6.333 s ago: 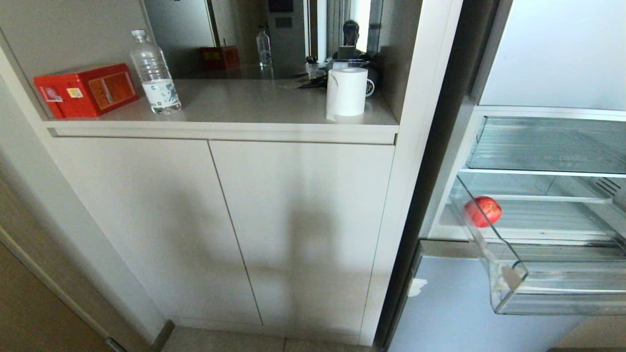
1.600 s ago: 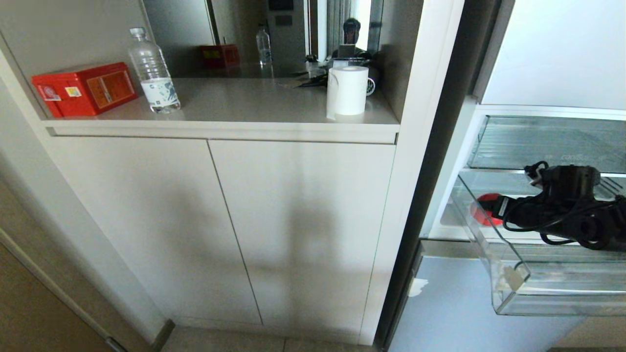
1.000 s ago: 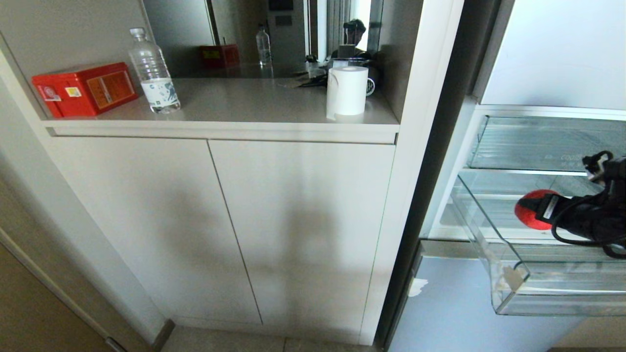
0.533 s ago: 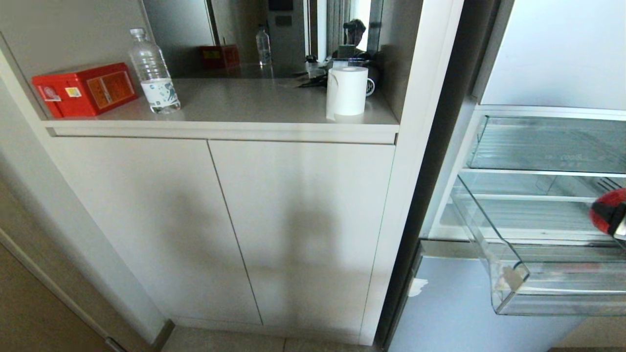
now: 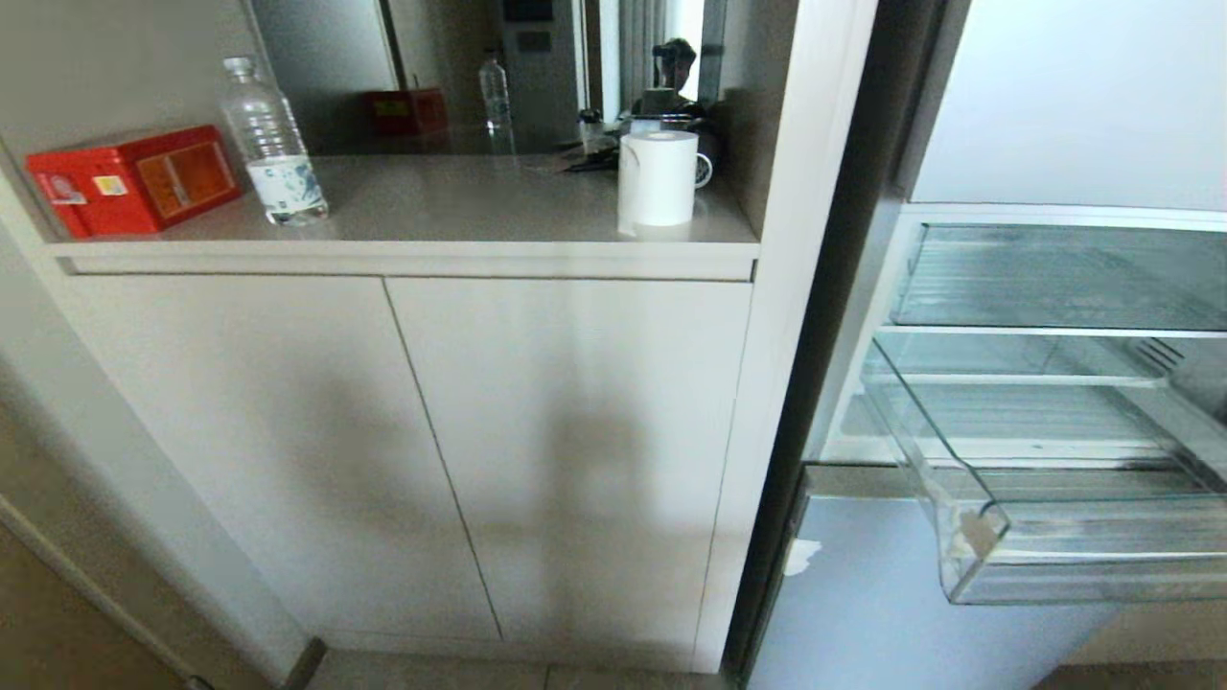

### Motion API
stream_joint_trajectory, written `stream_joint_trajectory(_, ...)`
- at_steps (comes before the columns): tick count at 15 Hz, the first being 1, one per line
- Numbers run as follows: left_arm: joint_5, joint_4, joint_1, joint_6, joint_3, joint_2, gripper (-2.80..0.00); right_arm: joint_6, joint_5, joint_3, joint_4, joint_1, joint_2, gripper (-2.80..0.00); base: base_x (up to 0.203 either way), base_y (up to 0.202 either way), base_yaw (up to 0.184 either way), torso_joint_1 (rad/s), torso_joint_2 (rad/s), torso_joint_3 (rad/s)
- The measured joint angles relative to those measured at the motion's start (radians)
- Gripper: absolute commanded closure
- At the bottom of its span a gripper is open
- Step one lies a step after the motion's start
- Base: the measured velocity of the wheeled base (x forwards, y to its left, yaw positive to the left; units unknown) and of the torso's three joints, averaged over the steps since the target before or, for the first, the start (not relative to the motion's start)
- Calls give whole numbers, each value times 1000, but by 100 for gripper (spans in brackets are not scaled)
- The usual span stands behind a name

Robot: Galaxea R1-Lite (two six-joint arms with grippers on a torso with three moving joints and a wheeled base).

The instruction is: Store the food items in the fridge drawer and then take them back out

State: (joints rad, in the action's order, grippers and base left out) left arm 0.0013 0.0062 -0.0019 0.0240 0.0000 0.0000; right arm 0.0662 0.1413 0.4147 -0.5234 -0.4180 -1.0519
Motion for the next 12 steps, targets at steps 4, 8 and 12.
stream_joint_trajectory(4, 0, 0, 0, 0, 0, 0, 0, -6, -1, -22, 0, -1, 40, 0, -2, 6, -175, 1, 6, 2)
stream_joint_trajectory(8, 0, 0, 0, 0, 0, 0, 0, -11, -8, -43, 0, -1, 58, 0, 1, 7, -173, 3, 3, 3)
stream_joint_trajectory(12, 0, 0, 0, 0, 0, 0, 0, -15, -37, -83, 1, -1, 92, 0, 3, 8, -173, 1, 3, -1)
